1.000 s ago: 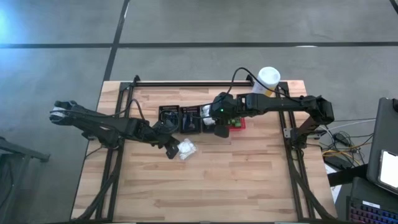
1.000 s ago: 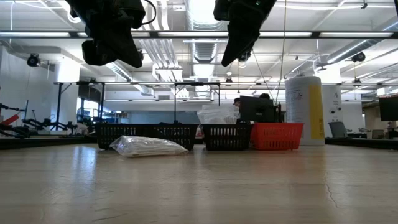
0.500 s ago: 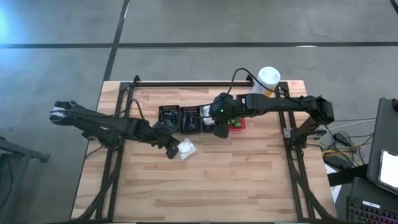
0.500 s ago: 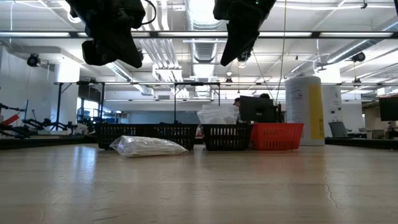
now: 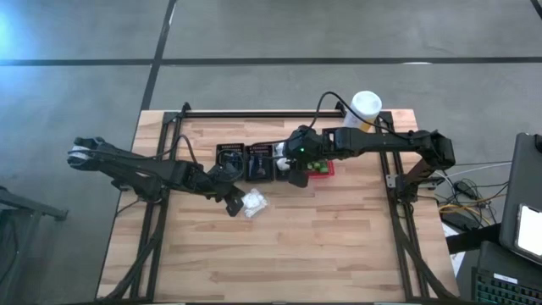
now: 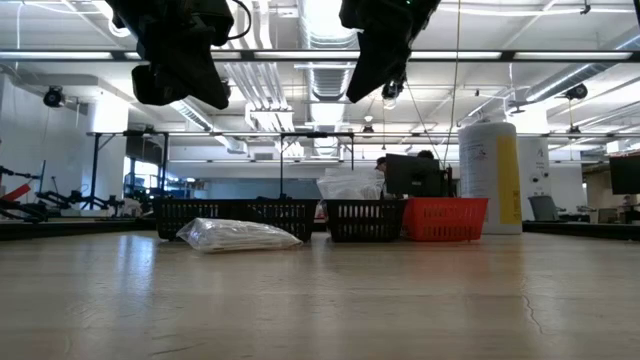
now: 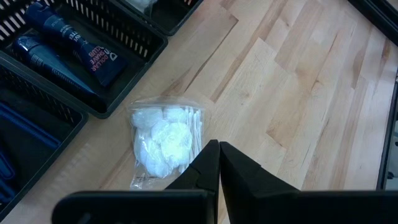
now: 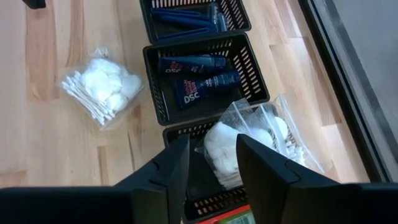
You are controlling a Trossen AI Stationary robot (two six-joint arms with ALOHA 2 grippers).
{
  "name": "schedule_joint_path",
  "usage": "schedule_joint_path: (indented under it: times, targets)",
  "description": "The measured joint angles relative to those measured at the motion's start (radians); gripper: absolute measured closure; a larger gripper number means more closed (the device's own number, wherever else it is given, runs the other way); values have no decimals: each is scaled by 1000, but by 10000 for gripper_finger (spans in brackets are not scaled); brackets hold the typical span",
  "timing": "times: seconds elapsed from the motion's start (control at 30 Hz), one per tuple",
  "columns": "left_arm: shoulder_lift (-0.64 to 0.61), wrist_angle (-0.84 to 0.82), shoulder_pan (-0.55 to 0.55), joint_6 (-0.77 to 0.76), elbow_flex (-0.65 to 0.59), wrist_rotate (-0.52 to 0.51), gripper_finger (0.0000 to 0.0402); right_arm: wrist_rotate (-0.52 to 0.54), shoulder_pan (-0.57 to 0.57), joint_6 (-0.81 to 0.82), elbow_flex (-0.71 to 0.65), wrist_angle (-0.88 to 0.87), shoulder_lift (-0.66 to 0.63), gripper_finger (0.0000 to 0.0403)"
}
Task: Pick & Place Travel size toiletries
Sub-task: Put the white cotton pack into the right black bin
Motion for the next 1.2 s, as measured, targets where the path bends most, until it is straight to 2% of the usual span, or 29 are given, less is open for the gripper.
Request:
schedule_joint_path:
  times: [0.4, 1.2]
  targets:
    - [0, 0, 1, 0, 0, 0, 387, -1, 23, 131, -4, 0, 0, 262]
    - [0, 16, 0, 0, 0, 0, 387, 0, 52, 184, -29, 33, 0, 324]
